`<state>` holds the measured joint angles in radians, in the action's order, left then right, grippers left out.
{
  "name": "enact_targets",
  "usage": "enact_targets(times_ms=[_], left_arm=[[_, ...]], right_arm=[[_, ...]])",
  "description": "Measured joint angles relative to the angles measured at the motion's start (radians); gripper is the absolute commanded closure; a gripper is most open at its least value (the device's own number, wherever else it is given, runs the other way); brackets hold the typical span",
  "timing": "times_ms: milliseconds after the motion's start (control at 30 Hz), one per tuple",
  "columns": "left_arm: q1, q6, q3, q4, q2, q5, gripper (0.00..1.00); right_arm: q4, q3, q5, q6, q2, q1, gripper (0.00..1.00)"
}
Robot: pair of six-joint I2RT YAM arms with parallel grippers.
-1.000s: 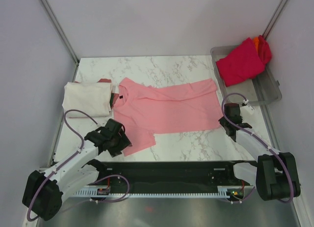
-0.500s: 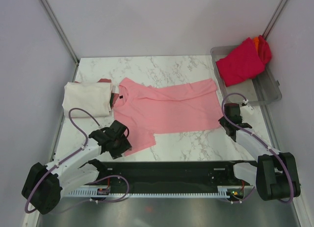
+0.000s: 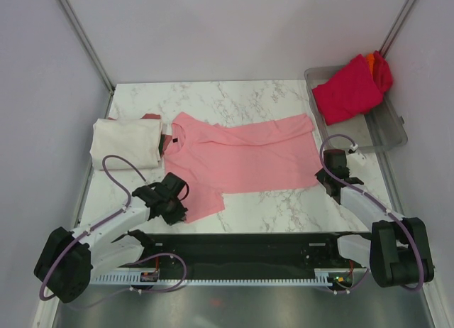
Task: Fold and stack the t-shirts
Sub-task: Flatten the tshirt out
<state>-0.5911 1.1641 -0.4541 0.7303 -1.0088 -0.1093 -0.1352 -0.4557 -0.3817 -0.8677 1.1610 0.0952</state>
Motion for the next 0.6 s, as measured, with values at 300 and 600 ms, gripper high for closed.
enact_targets(times_ms=[300,600], left_arm=[[0.000,-0.002,0.000,-0.021,0.067,-0.002,0.98],[0.000,-0.019,-0.102,0.032,0.117,-0.016,0.98]], right_arm=[[0.000,0.000,0.010,0.000,0.000,0.000,1.00],[0.002,0.005,0.019,0.009,-0.015,0.000,0.98]])
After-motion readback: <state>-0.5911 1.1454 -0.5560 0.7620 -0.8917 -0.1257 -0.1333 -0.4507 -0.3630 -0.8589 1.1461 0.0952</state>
